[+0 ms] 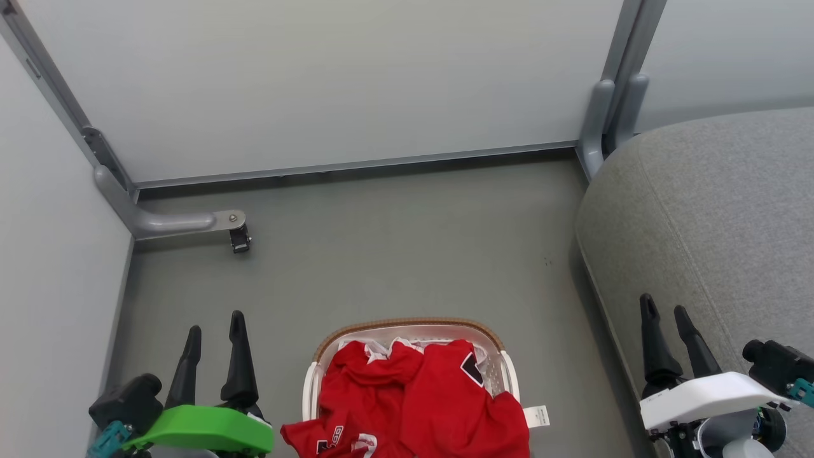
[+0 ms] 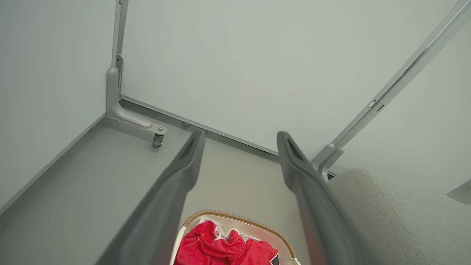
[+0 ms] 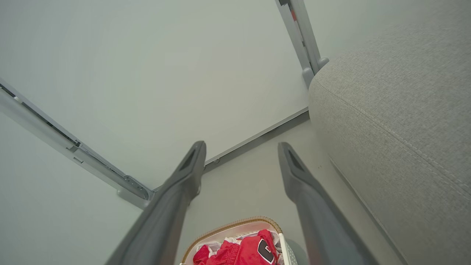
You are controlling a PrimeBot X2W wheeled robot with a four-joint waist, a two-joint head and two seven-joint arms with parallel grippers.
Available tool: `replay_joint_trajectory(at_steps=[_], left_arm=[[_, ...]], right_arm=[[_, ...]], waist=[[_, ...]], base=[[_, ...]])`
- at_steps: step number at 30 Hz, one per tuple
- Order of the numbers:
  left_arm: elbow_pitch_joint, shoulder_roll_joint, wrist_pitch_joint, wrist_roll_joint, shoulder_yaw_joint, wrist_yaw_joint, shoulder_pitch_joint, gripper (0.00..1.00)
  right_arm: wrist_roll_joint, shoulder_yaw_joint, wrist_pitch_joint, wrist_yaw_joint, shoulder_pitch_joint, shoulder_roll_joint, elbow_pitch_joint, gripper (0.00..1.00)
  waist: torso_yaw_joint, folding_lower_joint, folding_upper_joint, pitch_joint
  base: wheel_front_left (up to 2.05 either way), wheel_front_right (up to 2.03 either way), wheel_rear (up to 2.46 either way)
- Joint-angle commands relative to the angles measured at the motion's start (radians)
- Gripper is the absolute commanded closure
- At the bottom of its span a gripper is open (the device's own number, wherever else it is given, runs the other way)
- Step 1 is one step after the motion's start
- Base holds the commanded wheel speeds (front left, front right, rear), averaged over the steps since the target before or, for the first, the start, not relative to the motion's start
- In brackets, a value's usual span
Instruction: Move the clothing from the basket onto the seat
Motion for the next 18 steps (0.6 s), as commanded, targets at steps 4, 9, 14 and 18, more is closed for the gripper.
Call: replay_joint_trajectory(at_steps=[4,9,14,18], left_arm=[[-0.002,0.007,-0.018,0.063,-0.007,0.006,0.012,0.00],[0.010,0.008,-0.029,0.104,-0.016,0.009,0.016,0.00],[0.028,0.008,-0.040,0.143,-0.024,0.013,0.022,0.00],[0.043,0.008,-0.049,0.175,-0.029,0.017,0.024,0.00]], right_arm=[[-0.085,0.015,-0.020,0.000,0.004,-0.007,0.003,0.00],[-0.136,0.021,-0.031,0.000,0.003,-0.007,0.013,0.00],[-0.189,0.025,-0.043,0.000,0.007,-0.008,0.026,0.00],[-0.229,0.027,-0.051,0.000,0.008,-0.008,0.035,0.00]], waist=[[0.002,0.0000,0.0000,0.000],[0.004,0.0000,0.0000,-0.001],[0.008,0.0000,0.0000,-0.001],[0.010,0.0000,0.0000,-0.001]], base=[[0.00,0.00,0.00],[0.00,0.00,0.00],[0.00,0.00,0.00],[0.00,0.00,0.00]])
